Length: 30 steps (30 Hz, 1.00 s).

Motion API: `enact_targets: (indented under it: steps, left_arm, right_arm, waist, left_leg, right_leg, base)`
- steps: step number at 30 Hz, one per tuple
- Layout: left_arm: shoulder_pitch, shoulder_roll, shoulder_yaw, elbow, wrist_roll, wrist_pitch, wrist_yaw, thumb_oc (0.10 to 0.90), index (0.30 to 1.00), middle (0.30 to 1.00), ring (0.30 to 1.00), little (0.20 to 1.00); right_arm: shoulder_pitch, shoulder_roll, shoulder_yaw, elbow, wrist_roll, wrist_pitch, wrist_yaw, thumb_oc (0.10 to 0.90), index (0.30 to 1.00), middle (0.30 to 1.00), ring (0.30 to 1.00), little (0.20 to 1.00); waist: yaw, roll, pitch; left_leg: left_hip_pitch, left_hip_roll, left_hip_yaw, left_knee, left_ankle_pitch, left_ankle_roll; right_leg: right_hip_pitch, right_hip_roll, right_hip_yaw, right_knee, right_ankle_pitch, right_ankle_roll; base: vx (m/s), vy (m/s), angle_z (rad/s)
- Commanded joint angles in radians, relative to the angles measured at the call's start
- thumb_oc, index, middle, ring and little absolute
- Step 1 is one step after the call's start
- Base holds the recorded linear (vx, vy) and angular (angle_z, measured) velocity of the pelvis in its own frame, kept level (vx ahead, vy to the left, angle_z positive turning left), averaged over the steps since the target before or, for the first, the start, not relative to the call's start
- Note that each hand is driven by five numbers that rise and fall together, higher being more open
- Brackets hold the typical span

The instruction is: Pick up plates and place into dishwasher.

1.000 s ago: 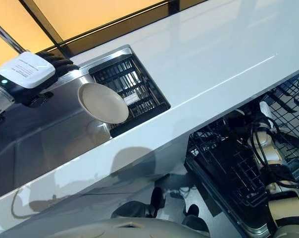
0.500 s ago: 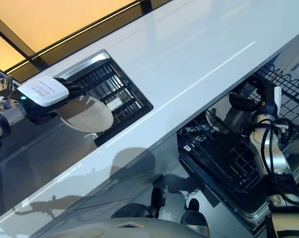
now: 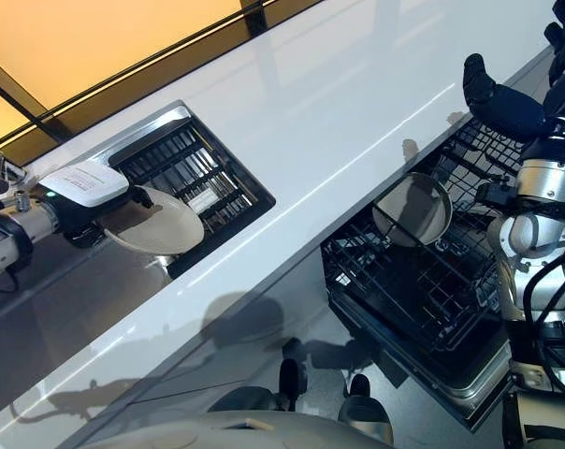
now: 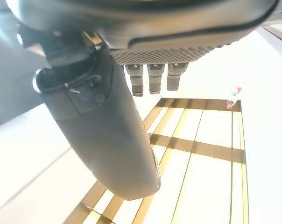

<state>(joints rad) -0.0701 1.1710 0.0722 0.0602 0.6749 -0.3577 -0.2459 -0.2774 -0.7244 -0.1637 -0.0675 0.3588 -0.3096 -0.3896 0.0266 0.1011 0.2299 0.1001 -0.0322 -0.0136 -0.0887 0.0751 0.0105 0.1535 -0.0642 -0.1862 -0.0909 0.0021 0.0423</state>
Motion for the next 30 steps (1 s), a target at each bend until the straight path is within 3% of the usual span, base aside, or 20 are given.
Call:
enact_targets:
  steps: [1, 9, 15, 19, 23, 30]
  left_arm:
    - [-0.047, 0.015, 0.081, 0.078, -0.054, 0.059, 0.217, 0.100, 0.300, 0.300, 0.300, 0.200]
    - [0.033, -0.021, 0.245, 0.007, -0.032, 0.051, 0.452, 0.100, 0.300, 0.300, 0.300, 0.200]
    - [0.109, -0.056, 0.402, -0.134, -0.065, 0.018, 0.586, 0.100, 0.300, 0.300, 0.300, 0.200]
    - [0.072, -0.082, 0.390, -0.223, -0.081, -0.032, 0.643, 0.100, 0.300, 0.300, 0.300, 0.200]
    - [-0.008, -0.102, 0.323, -0.272, -0.102, -0.067, 0.652, 0.100, 0.300, 0.300, 0.300, 0.200]
    - [-0.154, -0.153, 0.172, -0.322, -0.215, -0.108, 0.554, 0.100, 0.300, 0.300, 0.300, 0.200]
  right_arm:
    - [-0.040, -0.038, -0.064, -0.150, 0.017, -0.152, 0.038, 0.800, 0.900, 0.900, 0.900, 0.900]
    - [0.012, -0.007, -0.075, -0.207, 0.024, -0.145, 0.158, 0.800, 0.900, 0.900, 0.900, 0.900]
    - [0.049, 0.011, -0.022, -0.255, 0.005, -0.035, 0.371, 0.800, 0.900, 0.900, 0.900, 0.900]
    - [0.021, -0.004, 0.066, -0.270, -0.090, 0.027, 0.468, 0.800, 0.900, 0.900, 0.900, 0.900]
    - [-0.039, -0.022, 0.138, -0.273, -0.183, 0.044, 0.501, 0.800, 0.900, 0.900, 0.900, 0.900]
    - [-0.131, -0.025, 0.253, -0.285, -0.270, 0.055, 0.515, 0.800, 0.900, 0.900, 0.900, 0.900]
  waist:
    - [0.007, -0.046, -0.119]
    - [0.025, -0.055, -0.136]
    - [0.039, -0.062, -0.149]
    - [0.047, -0.068, -0.158]
    - [0.047, -0.073, -0.164]
    - [0.037, -0.077, -0.171]
  left_leg:
    - [0.022, -0.053, 0.015, 0.023, -0.140, 0.015]
    - [0.021, -0.053, 0.018, 0.018, -0.139, 0.014]
    - [0.019, -0.053, 0.017, 0.016, -0.135, 0.010]
    - [0.019, -0.053, 0.011, 0.010, -0.131, 0.005]
    - [0.019, -0.053, 0.003, 0.008, -0.131, 0.003]
    - [0.026, -0.052, 0.004, 0.005, -0.131, 0.003]
  right_leg:
    - [-0.035, 0.070, -0.012, 0.072, -0.094, 0.013]
    - [-0.034, 0.069, -0.017, 0.066, -0.094, 0.011]
    - [-0.033, 0.064, -0.033, 0.067, -0.096, 0.009]
    - [-0.030, 0.060, -0.045, 0.070, -0.099, 0.008]
    - [-0.030, 0.059, -0.050, 0.073, -0.100, 0.008]
    - [-0.031, 0.062, -0.038, 0.081, -0.098, 0.011]
  base:
    - [-0.02, -0.007, -0.12]
    - [-0.02, -0.009, -0.02]
    - [-0.05, -0.020, 0.02]
    - [-0.04, -0.017, 0.06]
    - [-0.03, -0.012, 0.11]
    - [-0.01, -0.001, 0.02]
